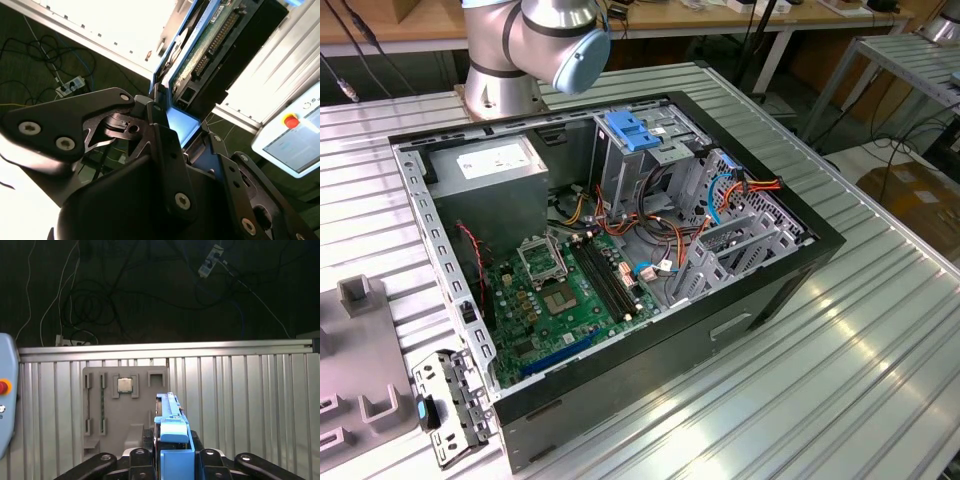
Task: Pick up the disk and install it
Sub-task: 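Pick up the disk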
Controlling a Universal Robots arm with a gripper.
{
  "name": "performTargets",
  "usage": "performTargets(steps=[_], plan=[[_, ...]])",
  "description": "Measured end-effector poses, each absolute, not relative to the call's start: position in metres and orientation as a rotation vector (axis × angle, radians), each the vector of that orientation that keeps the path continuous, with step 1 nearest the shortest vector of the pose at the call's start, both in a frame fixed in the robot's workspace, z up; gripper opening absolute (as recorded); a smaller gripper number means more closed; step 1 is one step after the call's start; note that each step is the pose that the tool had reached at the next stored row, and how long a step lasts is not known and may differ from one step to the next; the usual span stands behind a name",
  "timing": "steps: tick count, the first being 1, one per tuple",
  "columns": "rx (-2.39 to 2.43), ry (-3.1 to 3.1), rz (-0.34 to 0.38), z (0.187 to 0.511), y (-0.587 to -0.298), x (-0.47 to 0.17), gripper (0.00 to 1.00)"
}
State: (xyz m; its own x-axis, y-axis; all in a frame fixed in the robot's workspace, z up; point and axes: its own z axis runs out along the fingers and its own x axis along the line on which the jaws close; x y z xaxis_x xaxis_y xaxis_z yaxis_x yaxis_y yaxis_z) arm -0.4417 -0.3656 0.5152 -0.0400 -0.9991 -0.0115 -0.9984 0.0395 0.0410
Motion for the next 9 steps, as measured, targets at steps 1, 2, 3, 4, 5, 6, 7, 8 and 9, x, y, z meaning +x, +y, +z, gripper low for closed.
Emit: performTargets(steps=[1,2,3,4,5,6,7,8,9], plan=[[2.162,-2.250,-0.059,0.5152,-0.3656,-0.4411,0.37],[2.163,-2.250,-0.059,0.5152,-0.3656,-0.4405,0.37],[2.163,-2.250,-0.059,0.5153,-0.3656,-0.4401,0.37],[2.163,-2.250,-0.059,0.5152,-0.3656,-0.4394,0.37],[2.163,-2.250,-0.059,0.5152,-0.3656,-0.4388,0.37],[2.163,-2.250,-0.059,0.5152,-0.3656,-0.4385,0.37],[2.163,-2.250,-0.059,0.5152,-0.3656,-0.4380,0.37],[2.163,-2.250,-0.059,0.5152,-0.3656,-0.4375,0.37],[2.163,-2.250,-0.059,0.5153,-0.3656,-0.4370,0.37]])
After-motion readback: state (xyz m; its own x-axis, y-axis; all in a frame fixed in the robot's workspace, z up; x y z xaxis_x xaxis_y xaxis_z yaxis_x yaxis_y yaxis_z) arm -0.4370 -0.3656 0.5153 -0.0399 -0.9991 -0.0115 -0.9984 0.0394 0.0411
